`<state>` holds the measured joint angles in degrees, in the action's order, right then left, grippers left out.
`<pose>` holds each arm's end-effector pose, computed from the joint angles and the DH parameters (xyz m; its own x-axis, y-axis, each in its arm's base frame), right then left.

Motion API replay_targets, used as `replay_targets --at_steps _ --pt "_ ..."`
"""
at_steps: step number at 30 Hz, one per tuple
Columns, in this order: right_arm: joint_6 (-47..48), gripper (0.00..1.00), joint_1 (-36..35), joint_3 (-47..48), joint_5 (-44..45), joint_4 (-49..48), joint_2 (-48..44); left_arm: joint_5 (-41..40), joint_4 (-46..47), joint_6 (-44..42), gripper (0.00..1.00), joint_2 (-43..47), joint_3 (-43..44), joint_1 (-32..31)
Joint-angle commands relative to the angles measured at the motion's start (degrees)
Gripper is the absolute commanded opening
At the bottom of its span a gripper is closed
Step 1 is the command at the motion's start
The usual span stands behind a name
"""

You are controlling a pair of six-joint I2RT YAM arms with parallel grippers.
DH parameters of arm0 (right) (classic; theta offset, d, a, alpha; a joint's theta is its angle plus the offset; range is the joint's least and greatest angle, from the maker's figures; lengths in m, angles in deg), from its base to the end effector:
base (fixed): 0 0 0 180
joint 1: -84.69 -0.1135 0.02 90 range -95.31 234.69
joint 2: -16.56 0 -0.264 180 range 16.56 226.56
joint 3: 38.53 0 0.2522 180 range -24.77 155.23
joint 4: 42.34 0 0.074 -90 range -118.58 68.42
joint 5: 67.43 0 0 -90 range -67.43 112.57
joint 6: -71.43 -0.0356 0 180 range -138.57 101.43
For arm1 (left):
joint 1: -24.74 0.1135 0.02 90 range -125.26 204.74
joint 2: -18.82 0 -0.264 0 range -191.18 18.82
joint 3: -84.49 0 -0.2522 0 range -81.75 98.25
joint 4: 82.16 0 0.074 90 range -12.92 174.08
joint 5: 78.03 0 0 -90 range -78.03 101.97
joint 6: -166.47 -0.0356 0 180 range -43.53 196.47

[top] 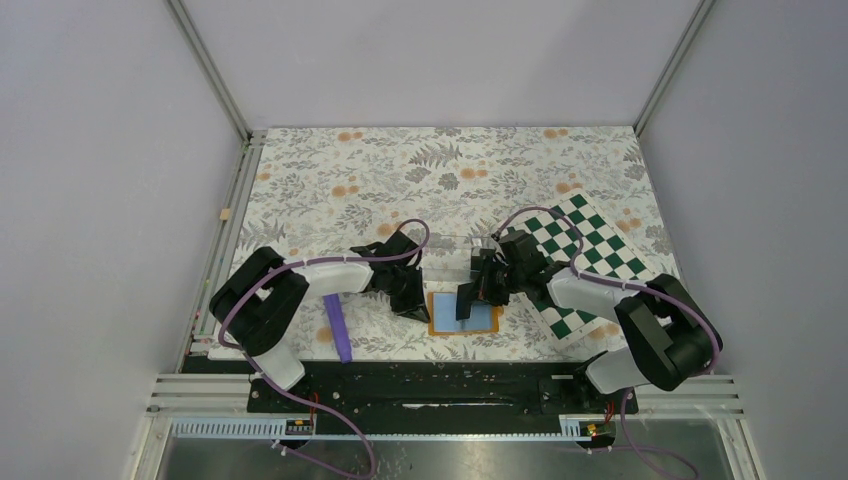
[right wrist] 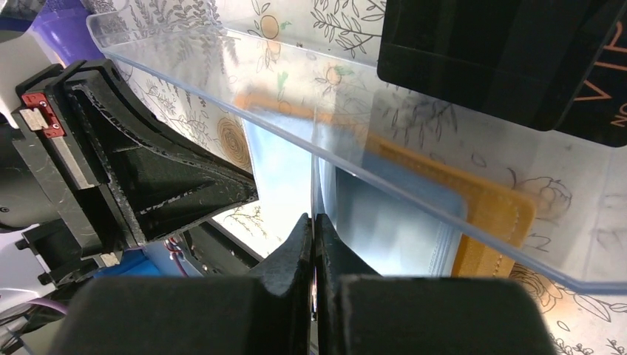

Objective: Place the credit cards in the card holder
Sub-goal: Insert the credit card into the card slot.

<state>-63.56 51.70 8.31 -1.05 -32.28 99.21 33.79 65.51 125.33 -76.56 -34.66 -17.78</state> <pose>0.2145 0.1562 0.1512 -0.9439 0.1595 -0.2891 -0.0927 0.7124 0.6957 0.2082 -0.2089 0.1349 -0.9995 -0.0321 -0.0011 -0.0268 0.8532 -0.5208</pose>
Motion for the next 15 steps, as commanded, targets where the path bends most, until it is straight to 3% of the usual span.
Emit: replay_targets --at_steps 1,9,15 --pt "-2.6 0.00 -0.2 -1.3 -1.5 -3.9 1.2 0.0 2.5 0.9 0.00 -0.9 -1.6 -1.5" --pt "-7.4 0.00 0.6 -5.7 -2.4 -5.5 -1.1 -0.1 2.4 1.0 0.00 -1.2 -1.4 -1.6" --pt "-5.7 0.00 2.2 -7.1 -1.8 -2.8 -1.5 -0.1 2.4 1.0 0.00 -1.3 -1.5 -1.7"
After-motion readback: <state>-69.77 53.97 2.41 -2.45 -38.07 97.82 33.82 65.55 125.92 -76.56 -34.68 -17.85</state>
